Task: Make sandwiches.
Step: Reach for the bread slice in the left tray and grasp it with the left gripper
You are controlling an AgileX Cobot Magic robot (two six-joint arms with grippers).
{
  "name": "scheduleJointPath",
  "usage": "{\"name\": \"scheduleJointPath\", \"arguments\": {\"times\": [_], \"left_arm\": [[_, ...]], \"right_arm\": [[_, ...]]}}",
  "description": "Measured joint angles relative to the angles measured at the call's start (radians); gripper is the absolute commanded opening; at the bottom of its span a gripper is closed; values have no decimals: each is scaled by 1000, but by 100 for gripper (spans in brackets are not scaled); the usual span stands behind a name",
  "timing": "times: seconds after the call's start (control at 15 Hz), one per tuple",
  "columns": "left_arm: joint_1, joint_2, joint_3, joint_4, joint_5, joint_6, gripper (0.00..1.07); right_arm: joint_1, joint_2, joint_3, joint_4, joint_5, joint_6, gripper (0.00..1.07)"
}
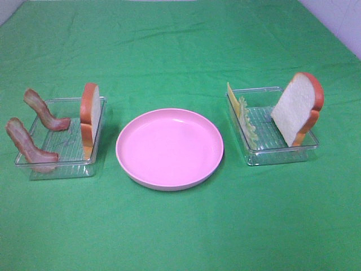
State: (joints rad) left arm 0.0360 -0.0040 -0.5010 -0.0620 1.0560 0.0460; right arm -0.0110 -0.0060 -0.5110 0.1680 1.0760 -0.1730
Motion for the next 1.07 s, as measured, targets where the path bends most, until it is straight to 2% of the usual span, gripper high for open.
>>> {"name": "scheduleJointPath", "arguments": {"times": [0.8, 0.93, 1.07], "left_arm": [[0, 0, -7, -11, 0, 0, 86], [0, 11, -58, -23, -58, 0, 86], [0, 116, -111, -29, -141, 0, 86]], "right_arm": [[0, 0, 0, 0, 0, 0, 68], [0, 0, 0, 0, 0, 0, 68], [0, 0, 0, 0, 0, 0, 68]]}}
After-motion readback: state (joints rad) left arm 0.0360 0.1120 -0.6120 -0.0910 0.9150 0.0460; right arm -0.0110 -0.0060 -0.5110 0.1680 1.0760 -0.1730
